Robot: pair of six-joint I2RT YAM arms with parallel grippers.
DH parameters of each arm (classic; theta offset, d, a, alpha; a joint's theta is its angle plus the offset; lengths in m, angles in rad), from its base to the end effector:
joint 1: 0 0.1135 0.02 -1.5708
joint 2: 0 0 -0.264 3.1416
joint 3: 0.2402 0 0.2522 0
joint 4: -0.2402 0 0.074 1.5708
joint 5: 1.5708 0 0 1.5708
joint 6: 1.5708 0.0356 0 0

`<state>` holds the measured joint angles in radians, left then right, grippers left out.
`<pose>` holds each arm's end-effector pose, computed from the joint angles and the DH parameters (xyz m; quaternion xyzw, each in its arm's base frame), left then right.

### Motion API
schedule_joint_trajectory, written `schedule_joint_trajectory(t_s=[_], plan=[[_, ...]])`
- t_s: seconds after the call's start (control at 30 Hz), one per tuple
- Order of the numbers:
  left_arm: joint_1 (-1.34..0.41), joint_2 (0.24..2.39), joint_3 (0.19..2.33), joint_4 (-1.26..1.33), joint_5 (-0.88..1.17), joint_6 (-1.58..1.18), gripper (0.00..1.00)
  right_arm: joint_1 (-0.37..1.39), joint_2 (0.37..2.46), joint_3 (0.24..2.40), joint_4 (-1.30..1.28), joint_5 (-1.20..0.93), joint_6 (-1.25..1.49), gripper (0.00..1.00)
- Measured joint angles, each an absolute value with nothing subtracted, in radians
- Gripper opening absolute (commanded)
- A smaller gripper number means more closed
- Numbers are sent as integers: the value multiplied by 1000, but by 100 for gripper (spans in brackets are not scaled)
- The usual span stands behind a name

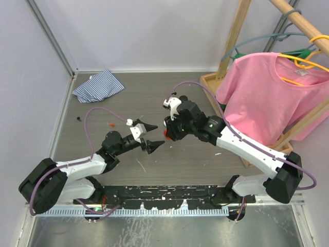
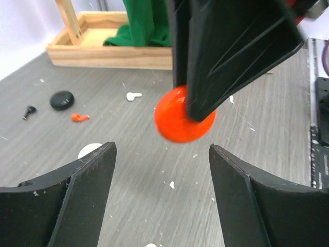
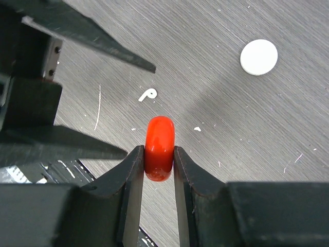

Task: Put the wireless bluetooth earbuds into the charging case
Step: Pick up the charging case at the center of the board.

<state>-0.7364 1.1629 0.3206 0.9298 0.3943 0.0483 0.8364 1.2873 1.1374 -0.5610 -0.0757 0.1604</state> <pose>0.1609 -0.1643 0.2223 0.3867 0.5569 -0.3685 0.6361 0.1858 0.2099 0.3183 -0.3161 0.8517 0.2293 0.3494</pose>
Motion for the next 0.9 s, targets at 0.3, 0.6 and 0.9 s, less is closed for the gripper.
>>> schedule_joint_trajectory(t_s=[0.3, 0.6, 0.9], plan=[[-587, 1293, 329, 994, 682, -132, 72, 824, 1227, 1137, -575, -157, 64, 7], [-559, 1357, 342, 1142, 840, -275, 62, 823, 1210, 1133, -571, -276, -34, 7], [-517, 1444, 357, 1317, 937, -436, 55, 820, 1201, 1096, -514, -372, -100, 7]])
